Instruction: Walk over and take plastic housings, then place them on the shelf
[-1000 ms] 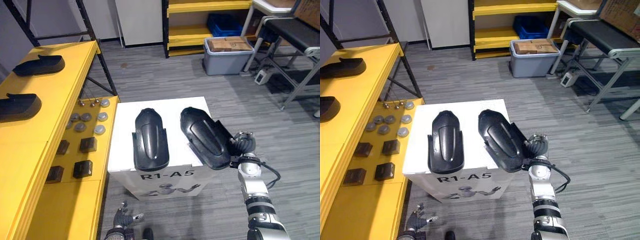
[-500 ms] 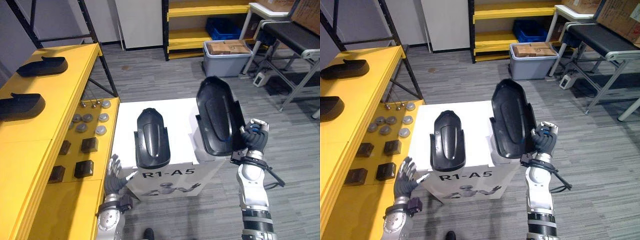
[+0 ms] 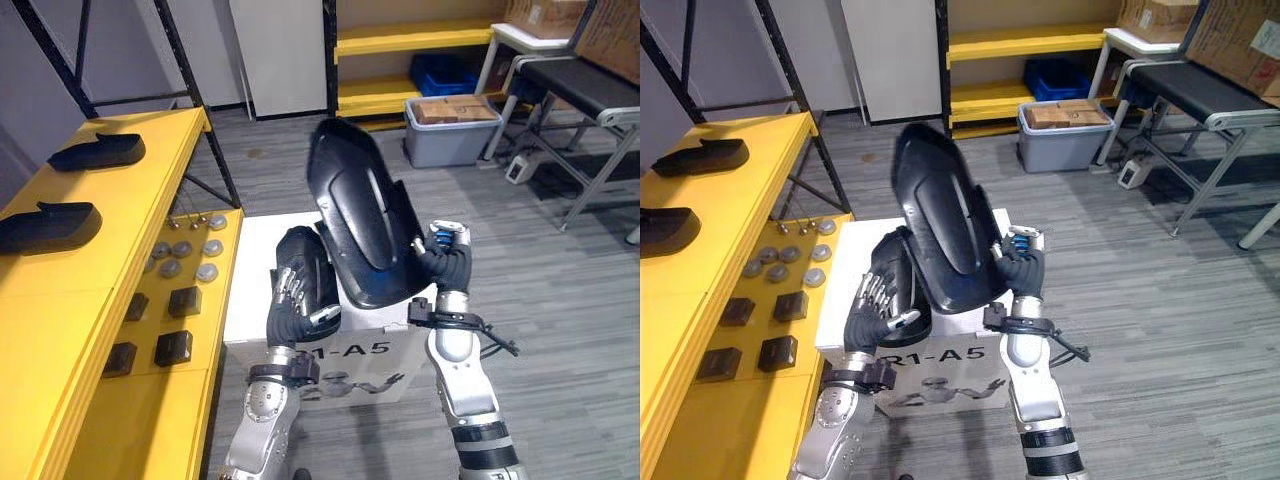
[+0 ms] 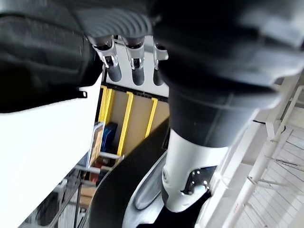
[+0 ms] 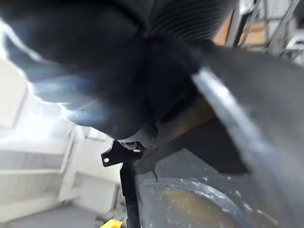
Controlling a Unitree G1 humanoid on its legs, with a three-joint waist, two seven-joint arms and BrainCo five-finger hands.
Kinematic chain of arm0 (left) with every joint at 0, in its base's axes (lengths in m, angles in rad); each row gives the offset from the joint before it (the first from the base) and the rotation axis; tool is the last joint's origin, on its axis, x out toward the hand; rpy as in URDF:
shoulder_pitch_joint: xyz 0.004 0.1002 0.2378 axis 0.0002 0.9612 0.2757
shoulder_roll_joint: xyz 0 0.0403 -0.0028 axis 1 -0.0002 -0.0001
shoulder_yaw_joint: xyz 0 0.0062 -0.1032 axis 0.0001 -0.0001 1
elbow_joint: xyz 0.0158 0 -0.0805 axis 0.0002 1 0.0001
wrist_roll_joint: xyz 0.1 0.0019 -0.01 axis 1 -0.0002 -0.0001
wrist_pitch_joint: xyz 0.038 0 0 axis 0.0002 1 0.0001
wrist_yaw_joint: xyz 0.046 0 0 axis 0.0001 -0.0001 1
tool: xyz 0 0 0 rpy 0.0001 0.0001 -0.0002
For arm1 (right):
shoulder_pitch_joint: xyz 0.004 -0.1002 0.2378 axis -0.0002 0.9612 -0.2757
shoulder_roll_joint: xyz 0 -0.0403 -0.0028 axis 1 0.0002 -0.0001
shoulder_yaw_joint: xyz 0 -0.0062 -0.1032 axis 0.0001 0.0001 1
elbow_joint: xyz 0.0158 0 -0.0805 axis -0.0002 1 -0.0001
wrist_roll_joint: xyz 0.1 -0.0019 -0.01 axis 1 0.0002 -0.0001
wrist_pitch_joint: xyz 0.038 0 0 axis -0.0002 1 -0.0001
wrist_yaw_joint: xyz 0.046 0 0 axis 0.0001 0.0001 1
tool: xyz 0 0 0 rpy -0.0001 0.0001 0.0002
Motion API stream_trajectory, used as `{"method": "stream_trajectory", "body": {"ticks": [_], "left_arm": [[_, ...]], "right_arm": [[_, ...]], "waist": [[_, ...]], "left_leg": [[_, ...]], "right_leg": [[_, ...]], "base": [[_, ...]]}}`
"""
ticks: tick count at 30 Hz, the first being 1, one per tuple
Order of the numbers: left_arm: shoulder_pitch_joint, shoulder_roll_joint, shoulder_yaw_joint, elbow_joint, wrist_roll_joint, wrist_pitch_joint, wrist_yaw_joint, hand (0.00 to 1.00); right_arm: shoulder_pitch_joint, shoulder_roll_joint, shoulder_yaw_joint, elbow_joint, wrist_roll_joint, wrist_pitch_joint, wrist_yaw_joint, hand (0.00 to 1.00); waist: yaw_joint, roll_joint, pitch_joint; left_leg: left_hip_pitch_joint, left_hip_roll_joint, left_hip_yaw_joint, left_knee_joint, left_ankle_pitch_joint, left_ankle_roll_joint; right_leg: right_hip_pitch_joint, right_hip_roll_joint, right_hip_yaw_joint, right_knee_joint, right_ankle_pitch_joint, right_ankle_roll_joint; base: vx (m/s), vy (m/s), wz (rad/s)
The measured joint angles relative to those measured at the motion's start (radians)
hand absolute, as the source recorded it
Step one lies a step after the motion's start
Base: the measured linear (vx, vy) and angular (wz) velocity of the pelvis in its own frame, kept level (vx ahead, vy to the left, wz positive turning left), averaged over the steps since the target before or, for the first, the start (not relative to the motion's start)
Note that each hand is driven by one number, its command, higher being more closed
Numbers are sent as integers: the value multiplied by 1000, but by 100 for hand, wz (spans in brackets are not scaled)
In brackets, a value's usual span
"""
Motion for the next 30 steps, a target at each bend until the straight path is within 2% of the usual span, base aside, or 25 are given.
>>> {"method": "stream_trajectory", "body": {"ticks": [10, 11, 16, 17, 22, 26, 30], "left_arm": [[-59, 22, -67, 44, -144, 14, 28, 0], [-60, 25, -66, 45, -160, 15, 33, 100], [-60, 53, -72, 46, -194, 20, 48, 100], [-60, 58, -72, 46, -194, 21, 48, 100], [-61, 109, -72, 80, -194, 38, 61, 100], [-58, 120, -69, 108, -191, 61, 71, 100], [-47, 117, -57, 107, -126, 70, 69, 100]], "right_arm": [[0, -9, 108, 0, -2, -12, 31, 100], [0, -12, 121, 0, -2, -14, 31, 100], [0, -73, 161, 13, -7, -20, 36, 100], [0, -80, 165, 15, -8, -20, 37, 0], [65, -131, 196, 29, -11, -53, 82, 0], [104, -130, 204, 46, -11, -75, 97, 0], [112, -128, 195, 53, 20, -83, 115, 0]], "waist": [[0, -2, -21], [-1, -1, -24], [-1, -6, -34], [-1, -6, -35], [0, -12, -52], [0, -18, -58], [0, -22, -59]], "left_leg": [[-1, 0, 3, 0, 2, 1], [-2, 0, 5, 0, 2, 1], [-5, 0, 7, 0, 2, 1], [-5, 1, 7, 0, 2, 1], [-17, 6, 7, 0, 7, -1], [-17, 10, 7, 0, 10, -4], [-15, 12, 7, 0, 12, -5]], "right_leg": [[-11, 0, 4, 4, 0, 0], [-14, 0, 5, 4, 0, 0], [-16, 1, 8, 4, 1, 0], [-16, 1, 8, 4, 2, -1], [-13, 7, 8, -14, 13, -5], [-13, 12, 7, -14, 15, -9], [-13, 13, 7, -11, 16, -10]], "base": [[0, 0, 0], [0, 0, -6], [0, 0, -1], [0, 0, 0], [0, 0, 0], [0, 0, 0], [0, 0, 0]]}}
